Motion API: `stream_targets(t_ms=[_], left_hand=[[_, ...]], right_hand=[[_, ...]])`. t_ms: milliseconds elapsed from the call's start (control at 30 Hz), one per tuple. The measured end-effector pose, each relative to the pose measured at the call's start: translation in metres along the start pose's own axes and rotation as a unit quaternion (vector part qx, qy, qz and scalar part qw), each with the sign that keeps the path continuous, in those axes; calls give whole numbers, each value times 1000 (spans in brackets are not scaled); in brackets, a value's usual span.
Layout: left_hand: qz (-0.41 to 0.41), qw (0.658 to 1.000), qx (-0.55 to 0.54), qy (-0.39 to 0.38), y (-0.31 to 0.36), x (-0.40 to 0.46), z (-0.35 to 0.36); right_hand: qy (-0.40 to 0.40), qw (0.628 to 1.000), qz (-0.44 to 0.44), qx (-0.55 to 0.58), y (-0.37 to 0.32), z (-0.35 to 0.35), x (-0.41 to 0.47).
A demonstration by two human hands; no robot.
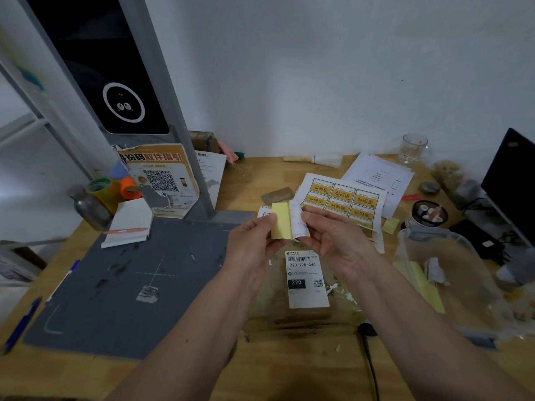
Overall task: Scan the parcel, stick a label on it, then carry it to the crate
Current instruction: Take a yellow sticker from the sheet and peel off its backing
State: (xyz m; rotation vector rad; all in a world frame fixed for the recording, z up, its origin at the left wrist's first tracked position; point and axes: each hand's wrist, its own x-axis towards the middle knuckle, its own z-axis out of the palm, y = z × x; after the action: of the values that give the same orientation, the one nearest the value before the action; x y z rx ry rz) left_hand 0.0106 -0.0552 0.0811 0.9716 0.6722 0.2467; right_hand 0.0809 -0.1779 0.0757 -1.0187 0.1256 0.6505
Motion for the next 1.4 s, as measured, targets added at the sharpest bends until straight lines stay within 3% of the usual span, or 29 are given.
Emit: stream_targets(t_ms=[1400], left_hand=[[-31, 999, -35, 10, 1, 0, 0]], right_hand=[[5, 996, 29, 88, -5, -10, -4]])
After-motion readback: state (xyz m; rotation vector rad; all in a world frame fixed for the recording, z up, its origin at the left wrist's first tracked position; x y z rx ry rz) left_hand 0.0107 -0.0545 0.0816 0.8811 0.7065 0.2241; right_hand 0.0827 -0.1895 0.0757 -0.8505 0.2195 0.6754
